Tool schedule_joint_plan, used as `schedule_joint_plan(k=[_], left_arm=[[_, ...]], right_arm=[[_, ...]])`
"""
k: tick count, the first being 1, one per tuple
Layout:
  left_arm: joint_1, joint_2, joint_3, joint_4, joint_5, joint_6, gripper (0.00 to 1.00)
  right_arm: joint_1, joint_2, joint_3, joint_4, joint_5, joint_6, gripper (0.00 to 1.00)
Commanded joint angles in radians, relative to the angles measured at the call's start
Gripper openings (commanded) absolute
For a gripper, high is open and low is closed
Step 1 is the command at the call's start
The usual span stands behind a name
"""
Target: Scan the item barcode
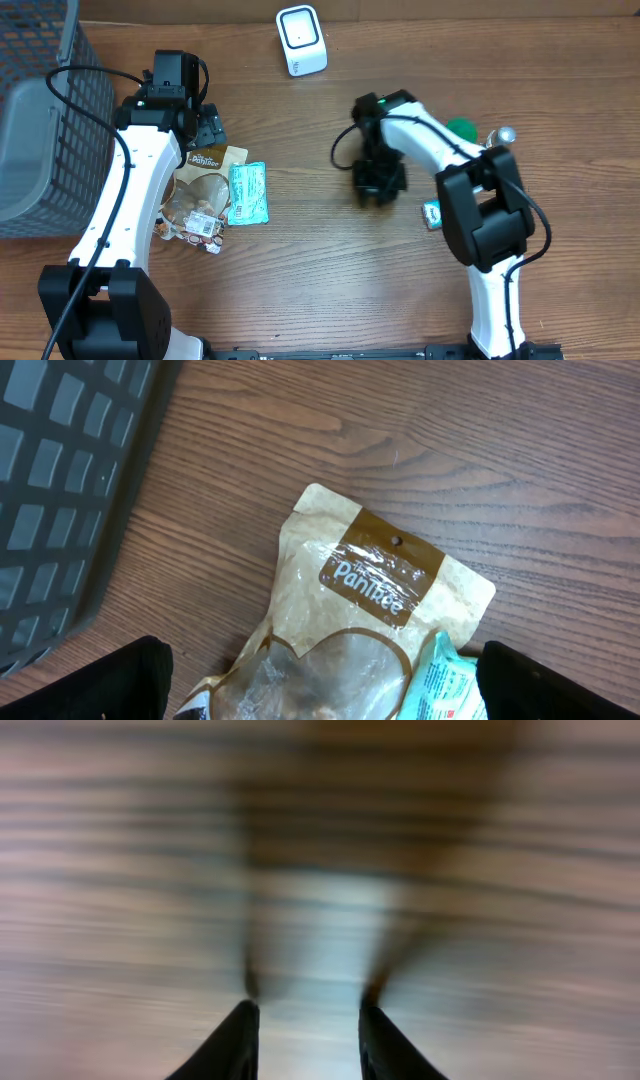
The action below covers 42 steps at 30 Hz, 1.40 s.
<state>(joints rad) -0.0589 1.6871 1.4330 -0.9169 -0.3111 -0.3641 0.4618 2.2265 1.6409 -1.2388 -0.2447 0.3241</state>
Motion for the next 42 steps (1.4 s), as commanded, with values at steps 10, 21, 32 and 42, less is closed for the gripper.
schedule_joint_plan(k=[10,21,32,42], left_arm=[[-0.01,0.01,0.004,0.002,-0.01,0.001,1.0],[-0.01,0.01,0.003,0.002,-0.01,0.001,0.99],[-0.01,0.01,0.003,0.002,0.177,-0.02,1.0],[-0.015,0.082,0.001,-0.086,0.37,0.1,0.06]], right_arm=[[0.144,0.011,-0.006,0.427,-0.145,-0.037,0.64],[0.144,0.011,-0.006,0.455,0.003,-0.038,0.66],[0.143,0.011,-0.006,0.426,0.008,-0.038,0.7],[0.143,0.011,-0.006,0.423,-0.028,-0.037,0.72]])
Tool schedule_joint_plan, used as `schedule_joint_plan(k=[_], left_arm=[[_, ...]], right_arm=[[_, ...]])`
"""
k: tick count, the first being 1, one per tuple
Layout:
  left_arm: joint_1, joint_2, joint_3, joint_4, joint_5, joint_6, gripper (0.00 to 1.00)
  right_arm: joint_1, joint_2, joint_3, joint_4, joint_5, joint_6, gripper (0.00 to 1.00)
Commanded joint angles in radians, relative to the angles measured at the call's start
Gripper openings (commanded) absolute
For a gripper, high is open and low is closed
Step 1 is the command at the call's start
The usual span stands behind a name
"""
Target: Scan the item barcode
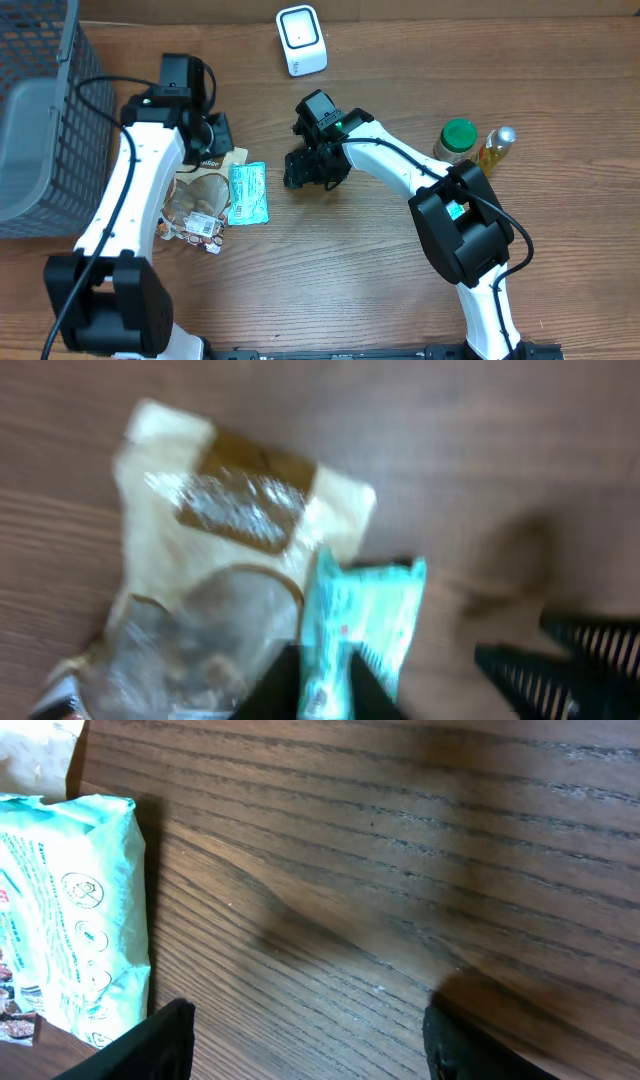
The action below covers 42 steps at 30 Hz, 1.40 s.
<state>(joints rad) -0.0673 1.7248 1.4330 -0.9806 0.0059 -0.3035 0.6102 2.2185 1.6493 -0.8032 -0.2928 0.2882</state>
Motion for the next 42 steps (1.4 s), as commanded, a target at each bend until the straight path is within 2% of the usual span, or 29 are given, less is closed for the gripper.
schedule_joint_plan(k=[1,13,19,27,33,38,42], left_arm=[[-0.007,0.058,0.001,-0.035,0.053,0.039,0.04],[-0.014,0.26,0.001,-0.087,0.074,0.037,0.04],[-0.032,0.314,0.001,-0.085,0.144,0.038,0.04],[-0.128,0.316,0.001,0.018,0.204,0.034,0.04],[-0.217,0.316,0.0,0.089,0.206,-0.039,0.04],[-0.257,0.316,0.001,0.102,0.169,-0.061,0.04],[-0.253,0.316,0.001,0.099,0.201,-0.063,0.04]], right_arm=[[-0.005,0.019,-0.014,-0.013,0.012,-0.002,0.73],[-0.005,0.019,-0.014,-0.014,-0.004,-0.005,0.78],[-0.005,0.019,-0.014,-0.014,-0.005,-0.005,0.79],[-0.018,0.019,-0.014,-0.027,-0.004,-0.005,0.79],[-0.102,0.015,-0.011,-0.082,-0.04,-0.005,0.81],[-0.224,0.015,-0.011,-0.114,-0.237,-0.075,0.8],[-0.293,0.015,-0.013,-0.118,-0.319,-0.127,0.73]])
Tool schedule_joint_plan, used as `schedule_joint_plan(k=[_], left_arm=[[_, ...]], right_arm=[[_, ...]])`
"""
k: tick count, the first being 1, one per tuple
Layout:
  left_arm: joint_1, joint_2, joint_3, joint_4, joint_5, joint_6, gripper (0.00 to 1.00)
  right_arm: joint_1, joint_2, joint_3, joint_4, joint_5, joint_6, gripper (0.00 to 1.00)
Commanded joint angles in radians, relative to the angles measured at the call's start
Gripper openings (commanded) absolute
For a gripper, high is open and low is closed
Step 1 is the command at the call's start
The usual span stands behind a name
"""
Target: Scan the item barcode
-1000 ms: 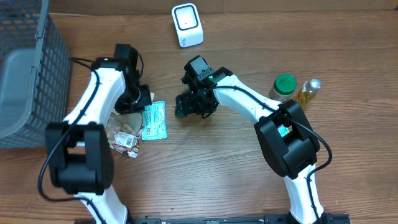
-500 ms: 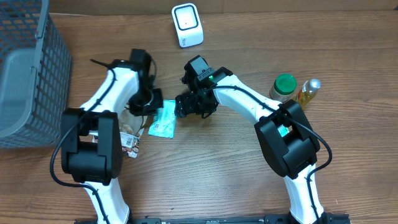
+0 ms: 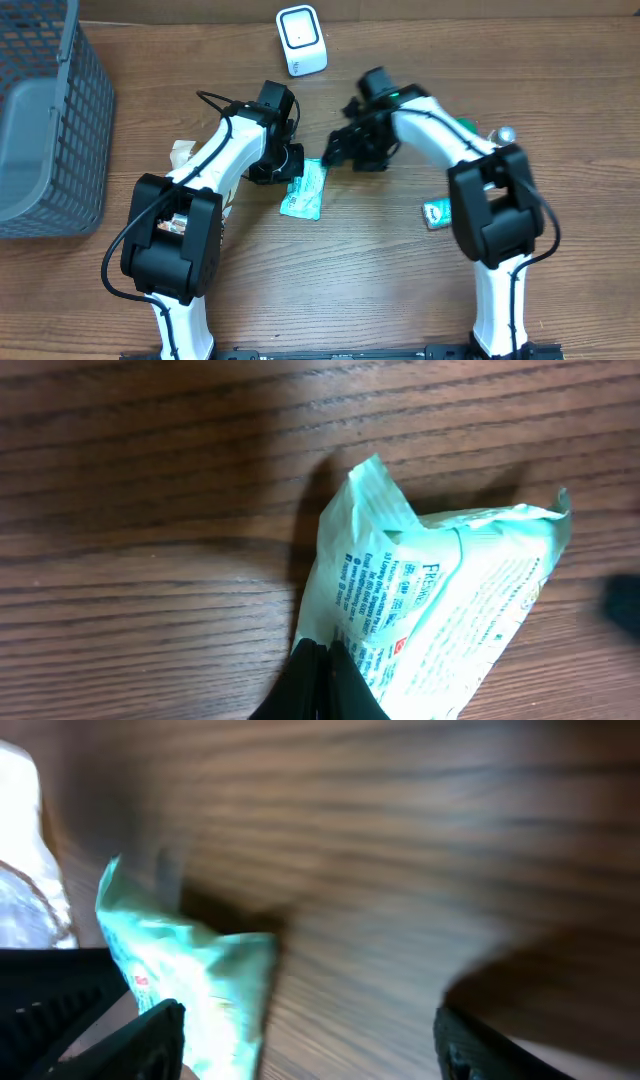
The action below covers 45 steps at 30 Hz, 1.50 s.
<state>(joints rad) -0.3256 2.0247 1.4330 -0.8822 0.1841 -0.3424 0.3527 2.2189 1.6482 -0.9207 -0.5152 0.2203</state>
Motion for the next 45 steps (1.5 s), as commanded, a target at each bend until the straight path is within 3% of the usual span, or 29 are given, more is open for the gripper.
schedule_joint_plan(k=[1,4,7,14,24,30,35,41,45], left_arm=[[0.008,0.016,0.002,0.001,0.061,-0.023,0.04],[0.027,0.014,0.014,-0.005,0.264,0.029,0.04],[0.046,0.013,0.03,-0.034,0.361,0.051,0.04],[0.073,0.014,0.042,-0.14,0.364,0.117,0.04],[0.063,0.018,-0.019,-0.105,0.35,0.092,0.09],[0.064,0.018,-0.09,-0.062,0.209,0.045,0.08],[0.064,0.018,-0.135,-0.003,0.229,0.05,0.07],[0.118,0.017,-0.078,-0.05,0.274,0.055,0.04],[0.144,0.016,-0.009,-0.091,0.405,0.06,0.04]], right_arm=[[-0.047,0.016,-0.013,0.001,-0.096,-0.067,0.72],[-0.077,0.016,-0.031,0.028,-0.101,-0.069,0.7],[-0.085,0.016,-0.06,0.073,-0.138,-0.069,0.68],[-0.066,0.016,-0.088,0.123,-0.171,-0.069,0.69],[-0.051,0.016,-0.088,0.139,-0.171,-0.069,0.69],[-0.05,0.016,-0.091,0.138,-0.171,-0.069,0.69],[-0.044,0.016,-0.092,0.138,-0.167,-0.07,0.69],[-0.032,0.016,-0.092,0.138,-0.154,-0.074,0.69],[-0.032,0.016,-0.092,0.138,-0.148,-0.074,0.69]])
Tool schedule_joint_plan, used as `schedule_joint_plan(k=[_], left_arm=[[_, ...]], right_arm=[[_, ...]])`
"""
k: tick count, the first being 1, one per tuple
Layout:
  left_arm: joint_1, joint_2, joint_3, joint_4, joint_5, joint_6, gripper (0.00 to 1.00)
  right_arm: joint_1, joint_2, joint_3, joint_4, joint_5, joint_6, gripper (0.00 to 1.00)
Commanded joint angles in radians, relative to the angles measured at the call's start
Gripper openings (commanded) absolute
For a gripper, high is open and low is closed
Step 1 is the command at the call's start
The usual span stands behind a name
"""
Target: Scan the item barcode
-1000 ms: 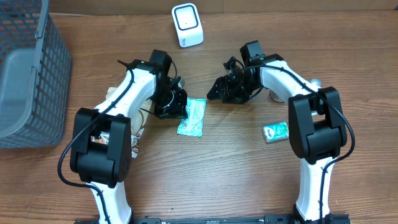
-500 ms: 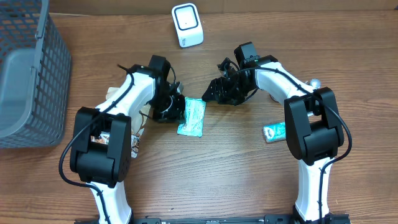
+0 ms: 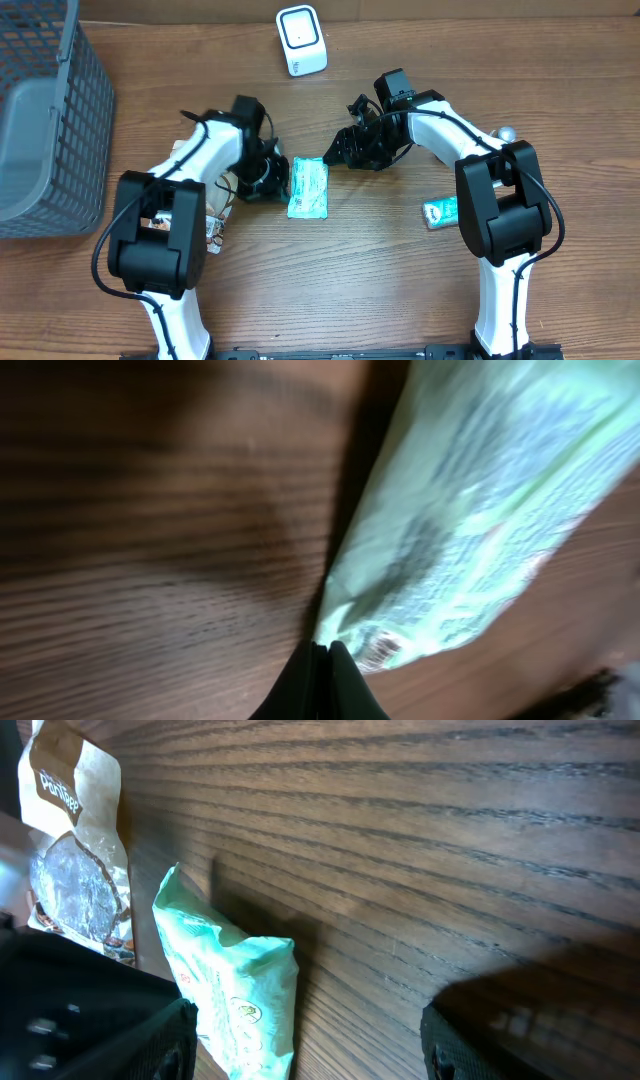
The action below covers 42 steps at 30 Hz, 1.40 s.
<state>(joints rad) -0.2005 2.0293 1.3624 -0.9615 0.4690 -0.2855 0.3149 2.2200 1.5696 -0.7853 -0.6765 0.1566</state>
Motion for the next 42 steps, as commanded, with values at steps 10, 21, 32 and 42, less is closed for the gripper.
schedule_joint_plan(k=[10,21,32,42], left_arm=[[-0.037,0.013,0.02,0.019,0.199,0.117,0.04],[-0.039,0.013,-0.094,0.184,0.149,0.067,0.07],[-0.042,0.013,-0.23,0.37,0.148,-0.007,0.08],[0.025,0.009,-0.096,0.229,0.286,0.031,0.13]], right_arm=[[0.006,0.015,-0.013,0.003,0.013,-0.01,0.69],[0.006,0.015,-0.013,0.003,0.013,-0.01,0.69],[0.006,0.015,-0.013,0.003,0.013,-0.01,0.69],[0.006,0.015,-0.013,0.003,0.013,-0.01,0.69]])
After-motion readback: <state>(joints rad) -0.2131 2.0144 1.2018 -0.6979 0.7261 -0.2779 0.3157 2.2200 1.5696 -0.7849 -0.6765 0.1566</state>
